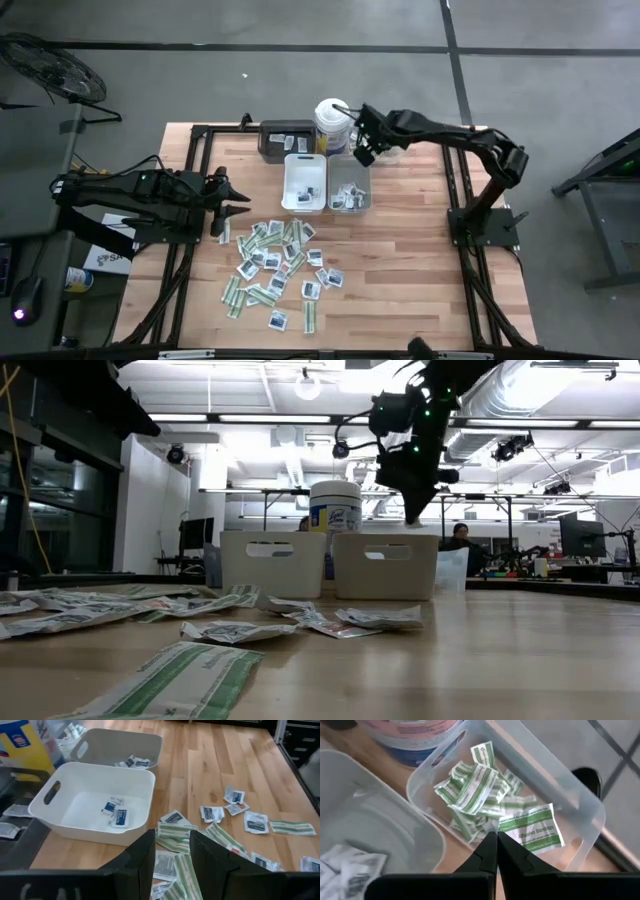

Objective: Pick & Place First Aid Supplies
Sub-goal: Put the band aid into the transparent bin

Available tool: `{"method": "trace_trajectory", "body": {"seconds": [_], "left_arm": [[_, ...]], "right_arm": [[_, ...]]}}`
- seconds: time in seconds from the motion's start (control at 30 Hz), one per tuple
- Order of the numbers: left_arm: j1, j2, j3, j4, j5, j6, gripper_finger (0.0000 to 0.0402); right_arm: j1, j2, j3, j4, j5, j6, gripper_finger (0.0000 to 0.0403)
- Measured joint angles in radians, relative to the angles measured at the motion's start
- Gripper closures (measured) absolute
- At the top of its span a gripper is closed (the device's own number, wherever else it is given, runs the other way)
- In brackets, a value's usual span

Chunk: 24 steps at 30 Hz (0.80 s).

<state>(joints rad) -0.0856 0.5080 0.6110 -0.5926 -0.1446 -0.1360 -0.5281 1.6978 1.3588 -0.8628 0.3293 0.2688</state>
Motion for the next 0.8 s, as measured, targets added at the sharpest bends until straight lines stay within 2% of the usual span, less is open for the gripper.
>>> {"method": "trace_trajectory", "body": {"seconds": [0.1,0.47,0.63,0.8], "left_arm": [[0.000,0.000,0.000,0.000,-0.010,0.000,0.0283],[0.000,0.000,0.000,-0.001,-0.031,0.000,0.0283],[0.000,0.000,0.000,-0.001,-0.034,-0.026,0.0283],[0.000,0.000,0.000,0.000,-0.034,-0.026,0.0283]], "right_arm": [[-0.048,0.000,0.000,0.023,-0.065,-0.157,0.0403],[-0.173,0.000,0.001,0.068,-0.349,-0.898,0.0403],[-0.217,0.003,0.001,0.064,-0.424,-1.178,0.0403],[-0.245,0.034,0.002,0.064,-0.447,-1.333,0.0403]]}}
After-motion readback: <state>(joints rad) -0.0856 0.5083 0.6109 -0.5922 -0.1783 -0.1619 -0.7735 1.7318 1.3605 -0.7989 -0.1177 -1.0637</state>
